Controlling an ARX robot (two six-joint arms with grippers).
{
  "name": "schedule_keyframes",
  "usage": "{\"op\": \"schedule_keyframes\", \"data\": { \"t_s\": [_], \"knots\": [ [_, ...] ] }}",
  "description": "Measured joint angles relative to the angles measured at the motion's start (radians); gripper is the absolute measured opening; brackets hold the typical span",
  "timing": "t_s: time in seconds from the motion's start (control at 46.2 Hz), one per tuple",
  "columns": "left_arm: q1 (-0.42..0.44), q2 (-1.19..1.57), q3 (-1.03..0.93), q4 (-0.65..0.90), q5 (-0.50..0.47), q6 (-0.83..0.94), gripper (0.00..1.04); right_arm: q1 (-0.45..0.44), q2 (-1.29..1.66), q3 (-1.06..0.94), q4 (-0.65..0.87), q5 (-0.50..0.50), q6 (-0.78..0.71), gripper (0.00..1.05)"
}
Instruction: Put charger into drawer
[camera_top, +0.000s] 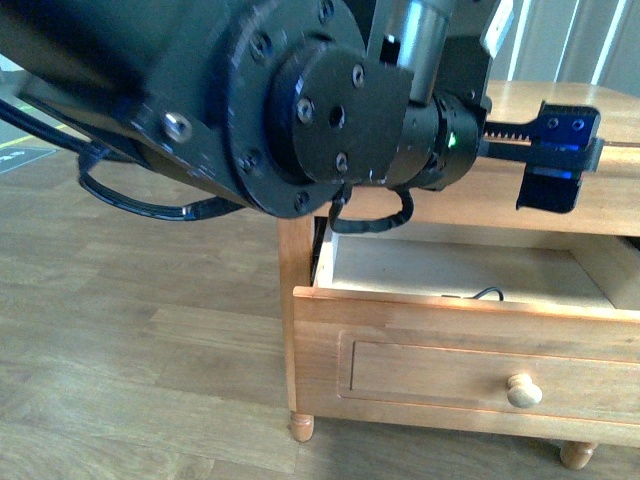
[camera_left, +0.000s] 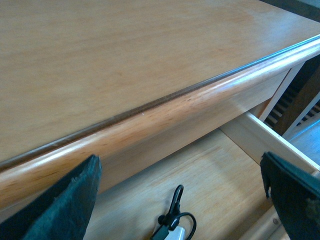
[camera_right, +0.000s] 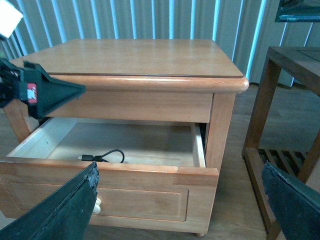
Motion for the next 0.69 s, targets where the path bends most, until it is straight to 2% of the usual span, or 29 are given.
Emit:
{"op": "schedule_keyframes", "data": {
  "t_s": [0.13, 0.26, 0.454, 0.693],
  "knots": [
    [-0.009, -0.131, -0.092, 0.025, -0.113, 0.032, 0.99, 0.0, 0.0, 0.0, 0.0, 0.0, 0.0, 0.96],
    [0.006, -0.318, -0.277, 0.1, -0.324, 0.029, 0.99, 0.0, 0.0, 0.0, 0.0, 0.0, 0.0, 0.96],
    [0.048, -0.573, -0.542, 0.104, -0.556, -0.035, 0.99, 0.0, 0.0, 0.0, 0.0, 0.0, 0.0, 0.96],
    [0.026, -0.913, -0.776, 0.027, -0.756, -0.097, 0.99, 0.0, 0.0, 0.0, 0.0, 0.0, 0.0, 0.96]
  ]
}}
